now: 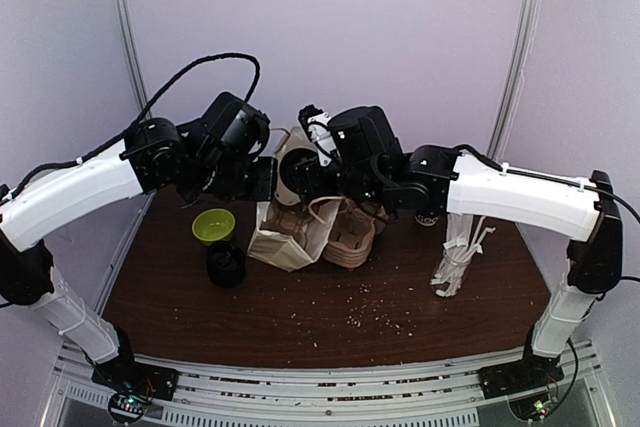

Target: Pack the takeout coffee

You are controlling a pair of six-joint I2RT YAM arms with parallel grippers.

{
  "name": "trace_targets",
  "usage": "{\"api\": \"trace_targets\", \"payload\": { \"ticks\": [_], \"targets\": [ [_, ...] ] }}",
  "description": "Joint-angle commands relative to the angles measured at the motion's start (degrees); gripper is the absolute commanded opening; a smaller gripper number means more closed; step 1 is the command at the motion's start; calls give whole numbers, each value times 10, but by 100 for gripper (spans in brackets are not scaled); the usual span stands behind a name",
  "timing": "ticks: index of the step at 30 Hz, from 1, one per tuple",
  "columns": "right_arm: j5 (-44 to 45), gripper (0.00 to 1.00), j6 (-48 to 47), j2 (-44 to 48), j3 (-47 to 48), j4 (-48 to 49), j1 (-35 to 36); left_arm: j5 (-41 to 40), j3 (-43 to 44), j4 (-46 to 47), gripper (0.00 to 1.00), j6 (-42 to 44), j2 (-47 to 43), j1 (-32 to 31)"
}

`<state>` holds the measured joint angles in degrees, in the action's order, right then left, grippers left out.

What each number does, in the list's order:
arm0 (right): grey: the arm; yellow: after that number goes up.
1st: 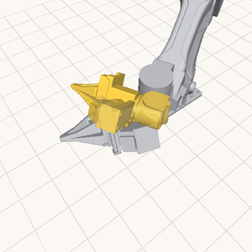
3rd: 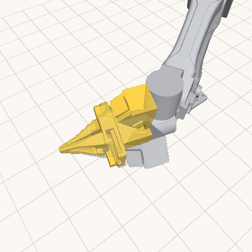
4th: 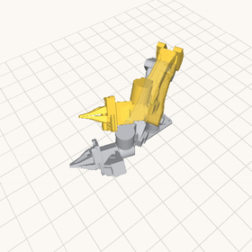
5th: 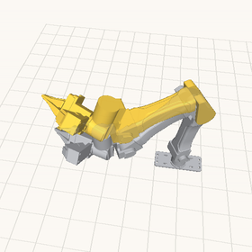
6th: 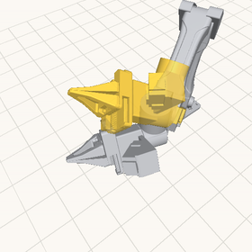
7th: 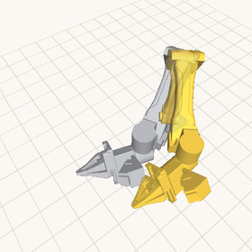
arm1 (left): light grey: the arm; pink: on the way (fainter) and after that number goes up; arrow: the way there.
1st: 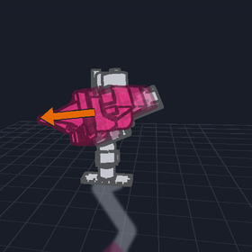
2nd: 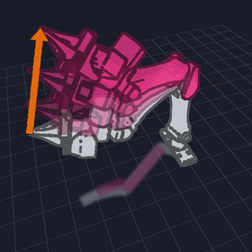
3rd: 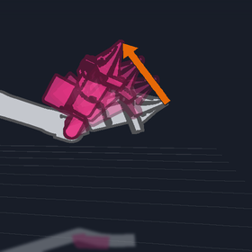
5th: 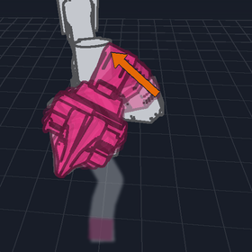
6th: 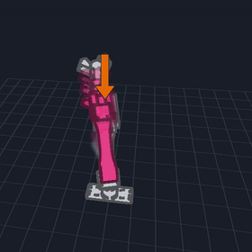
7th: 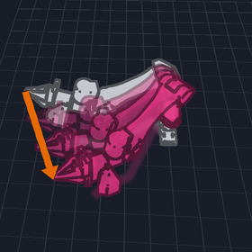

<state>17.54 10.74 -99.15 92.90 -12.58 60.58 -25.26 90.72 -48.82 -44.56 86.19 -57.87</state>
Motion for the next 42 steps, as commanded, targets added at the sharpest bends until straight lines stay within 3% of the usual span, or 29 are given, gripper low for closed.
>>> {"api": "trace_targets", "payload": {
  "ticks": [1,12,24,33,42],
  "targets": [
    [4,52,-15,-24,40,-12,-5,7,-8,37,0,-2,-11,-4],
    [57,51,-49,-58,47,-20,-5,17,-12,38,0,19,-14,-4],
    [-20,51,-20,56,-24,-21,0,69,-51,61,0,126,-55,-4],
    [-75,51,-5,115,-77,-46,11,89,-135,135,0,204,-101,-15],
    [-75,51,-41,142,-79,-82,46,50,-132,110,0,219,-91,-51]
  ]
}}
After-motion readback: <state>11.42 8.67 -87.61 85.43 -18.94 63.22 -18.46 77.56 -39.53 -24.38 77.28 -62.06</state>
